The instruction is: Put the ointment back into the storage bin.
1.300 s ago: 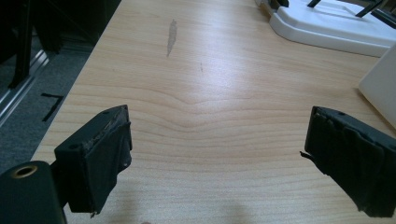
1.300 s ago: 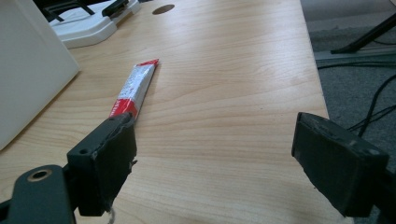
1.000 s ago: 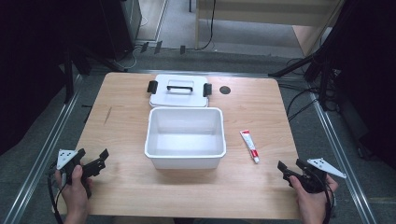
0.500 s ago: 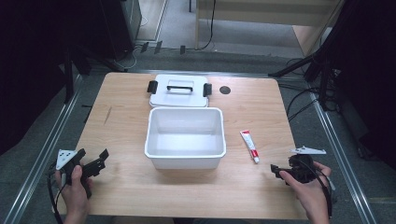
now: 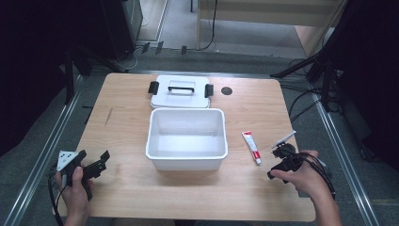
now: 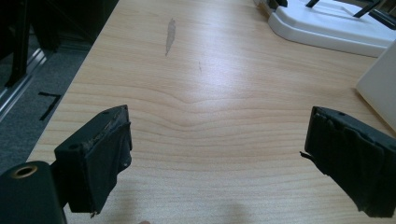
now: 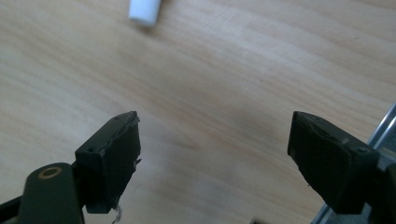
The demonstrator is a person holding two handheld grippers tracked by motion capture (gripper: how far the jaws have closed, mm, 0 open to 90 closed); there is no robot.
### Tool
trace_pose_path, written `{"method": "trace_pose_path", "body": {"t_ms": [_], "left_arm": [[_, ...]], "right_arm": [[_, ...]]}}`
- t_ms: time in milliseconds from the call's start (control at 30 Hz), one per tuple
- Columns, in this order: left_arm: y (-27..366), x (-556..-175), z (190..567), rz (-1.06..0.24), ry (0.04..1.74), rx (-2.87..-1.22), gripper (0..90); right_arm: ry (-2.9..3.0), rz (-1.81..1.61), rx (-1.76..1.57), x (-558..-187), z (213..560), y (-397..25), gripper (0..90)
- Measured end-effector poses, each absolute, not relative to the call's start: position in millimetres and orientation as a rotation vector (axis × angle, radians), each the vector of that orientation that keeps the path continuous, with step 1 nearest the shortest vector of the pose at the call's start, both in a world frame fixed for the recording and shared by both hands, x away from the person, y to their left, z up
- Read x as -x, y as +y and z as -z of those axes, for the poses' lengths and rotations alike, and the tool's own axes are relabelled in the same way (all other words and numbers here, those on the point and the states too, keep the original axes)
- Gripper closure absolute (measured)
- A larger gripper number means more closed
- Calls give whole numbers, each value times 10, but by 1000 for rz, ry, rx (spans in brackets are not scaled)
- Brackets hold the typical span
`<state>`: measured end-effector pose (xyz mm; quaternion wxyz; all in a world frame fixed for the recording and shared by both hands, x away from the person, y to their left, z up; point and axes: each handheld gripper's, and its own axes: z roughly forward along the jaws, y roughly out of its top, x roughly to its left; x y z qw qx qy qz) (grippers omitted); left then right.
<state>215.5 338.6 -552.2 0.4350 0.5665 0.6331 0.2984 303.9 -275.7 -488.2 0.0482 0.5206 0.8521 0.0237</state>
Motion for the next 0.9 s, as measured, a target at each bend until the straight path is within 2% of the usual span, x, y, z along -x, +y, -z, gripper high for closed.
{"method": "trace_pose_path", "body": {"t_ms": [333, 633, 767, 900], "left_arm": [[3393, -2155, 5523, -736, 1576, -1405, 79], [3392, -2153, 5523, -737, 1574, -1409, 79], [3389, -2151, 5521, -739, 1574, -1413, 79], [3387, -2151, 5522, -741, 1574, -1412, 79]], "right_arm": [[2649, 108, -1567, -3247, 4886, -2526, 143], [2681, 95, -1557, -3403, 4902, -2417, 276], [2679, 57, -1576, -3459, 4893, -2384, 405], [2700, 54, -1553, -3493, 4894, -2322, 404]]}}
